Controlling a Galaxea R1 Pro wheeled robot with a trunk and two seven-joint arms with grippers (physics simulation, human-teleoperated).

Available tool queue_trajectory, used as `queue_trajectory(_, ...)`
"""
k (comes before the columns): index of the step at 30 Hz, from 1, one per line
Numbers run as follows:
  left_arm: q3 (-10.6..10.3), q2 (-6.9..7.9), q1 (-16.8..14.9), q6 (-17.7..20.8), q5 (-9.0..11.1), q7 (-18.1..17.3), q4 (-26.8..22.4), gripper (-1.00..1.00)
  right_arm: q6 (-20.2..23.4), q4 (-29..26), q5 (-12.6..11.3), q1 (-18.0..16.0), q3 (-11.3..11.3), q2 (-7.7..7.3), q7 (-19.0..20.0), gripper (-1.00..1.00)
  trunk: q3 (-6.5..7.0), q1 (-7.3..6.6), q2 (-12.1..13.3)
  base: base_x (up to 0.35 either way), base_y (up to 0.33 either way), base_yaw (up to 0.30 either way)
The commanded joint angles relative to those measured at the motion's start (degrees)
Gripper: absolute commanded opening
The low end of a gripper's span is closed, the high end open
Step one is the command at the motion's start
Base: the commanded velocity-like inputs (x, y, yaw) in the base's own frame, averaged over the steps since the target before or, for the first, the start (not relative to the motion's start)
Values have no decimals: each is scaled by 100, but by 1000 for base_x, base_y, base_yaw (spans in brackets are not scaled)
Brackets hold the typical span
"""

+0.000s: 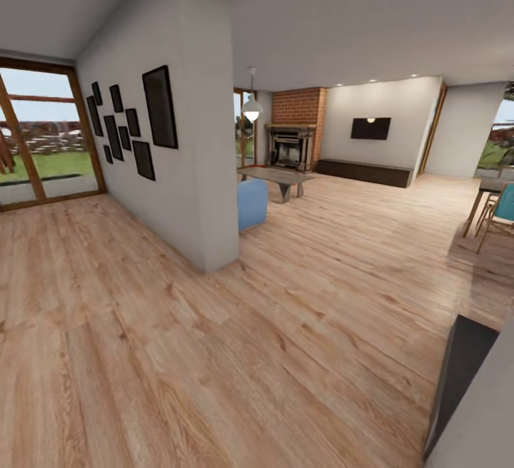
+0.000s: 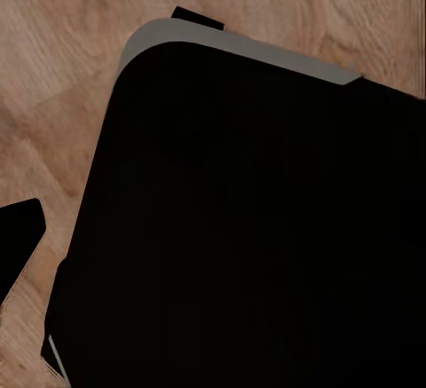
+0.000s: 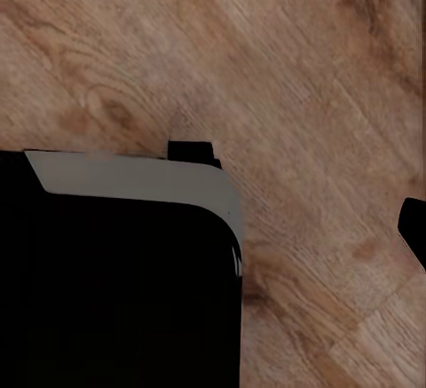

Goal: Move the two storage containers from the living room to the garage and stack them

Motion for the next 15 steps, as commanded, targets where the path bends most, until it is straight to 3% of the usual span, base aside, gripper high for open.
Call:
queue_trajectory(1,11,-1,-1,-13,20,1,-1,100,-27,13,-48,-6,50,3,-7,100,-8,3,-3,322,0,-191)
queue_trajectory(15,11,-1,-1,-15,20,-1,-1,100,-27,12,-43,-6,56,4,18,100,-49,3,-3,322,0,-244)
